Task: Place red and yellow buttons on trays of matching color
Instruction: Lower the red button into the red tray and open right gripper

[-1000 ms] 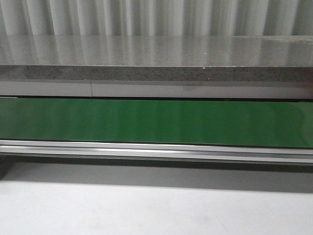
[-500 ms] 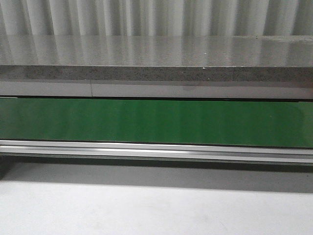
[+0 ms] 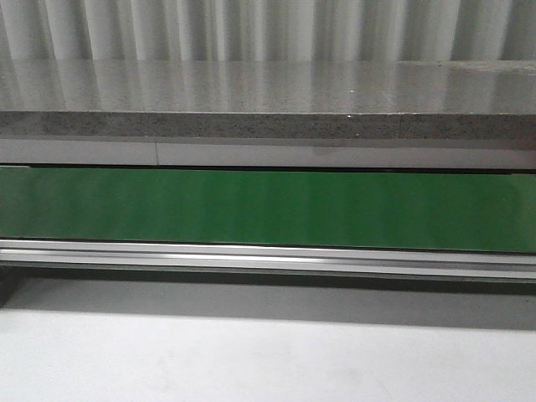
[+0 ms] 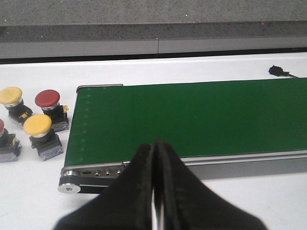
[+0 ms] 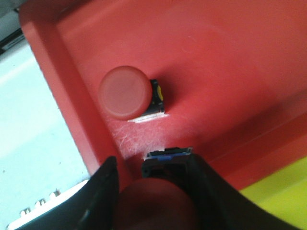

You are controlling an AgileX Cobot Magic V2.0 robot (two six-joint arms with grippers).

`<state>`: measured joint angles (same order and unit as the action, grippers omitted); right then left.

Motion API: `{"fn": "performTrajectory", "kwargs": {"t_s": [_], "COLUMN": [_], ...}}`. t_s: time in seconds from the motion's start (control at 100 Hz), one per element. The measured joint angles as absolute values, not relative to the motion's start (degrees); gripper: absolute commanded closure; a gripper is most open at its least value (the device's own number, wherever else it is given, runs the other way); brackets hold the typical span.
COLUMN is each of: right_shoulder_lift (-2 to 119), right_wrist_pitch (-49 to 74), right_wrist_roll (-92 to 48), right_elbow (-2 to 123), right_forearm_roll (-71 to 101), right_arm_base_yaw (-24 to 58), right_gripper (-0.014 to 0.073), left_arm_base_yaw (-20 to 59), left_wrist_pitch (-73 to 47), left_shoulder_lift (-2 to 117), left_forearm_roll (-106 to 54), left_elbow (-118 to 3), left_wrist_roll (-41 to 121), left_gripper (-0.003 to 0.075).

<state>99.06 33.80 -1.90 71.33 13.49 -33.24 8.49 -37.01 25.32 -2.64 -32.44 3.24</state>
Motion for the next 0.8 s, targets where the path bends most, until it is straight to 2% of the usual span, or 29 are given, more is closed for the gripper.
{"fn": "performTrajectory", "kwargs": {"t_s": [0.53,0.56,0.63,0.64,0.65,0.71,0.8], "right_shoulder_lift": [105.94,106.28,106.79,106.78,106.78,106.78,106.9], "right_wrist_pitch": [30.46,30.46,30.22,30.22,30.22,30.12,30.12], "right_wrist_roll": [-1.8,-1.8,-1.8,-1.8,-1.8,-1.8,-1.8], "right_elbow": [71.46,71.46,71.58,71.58,71.58,71.58,71.58], "right_forearm_roll": [16.65,16.65,16.89,16.89,16.89,16.99,16.99], "right_arm_base_yaw": [-33.24,-33.24,-33.24,-33.24,-33.24,-33.24,-33.24], "right_gripper": [0.0438,0.0417,0.0308,0.0265,0.0265,0.0121,0.0033], "left_arm_base_yaw": [8.49,8.49,8.49,8.49,8.49,8.49,8.49], "left_wrist_pitch": [-37.01,-37.01,-37.01,-37.01,-37.01,-37.01,-37.01], "left_shoulder_lift": [25.32,25.32,25.32,25.32,25.32,25.32,25.32], "left_forearm_roll": [-2.64,-2.64,-2.64,-2.64,-2.64,-2.64,-2.64], "left_elbow": [-32.44,-32.44,-32.44,-32.44,-32.44,-32.44,-32.44], "left_wrist_roll": [3.24,3.24,3.24,3.24,3.24,3.24,3.24], "left_gripper": [0.0741,0.0741,0.0741,0.0741,0.0741,0.0741,0.0741]}}
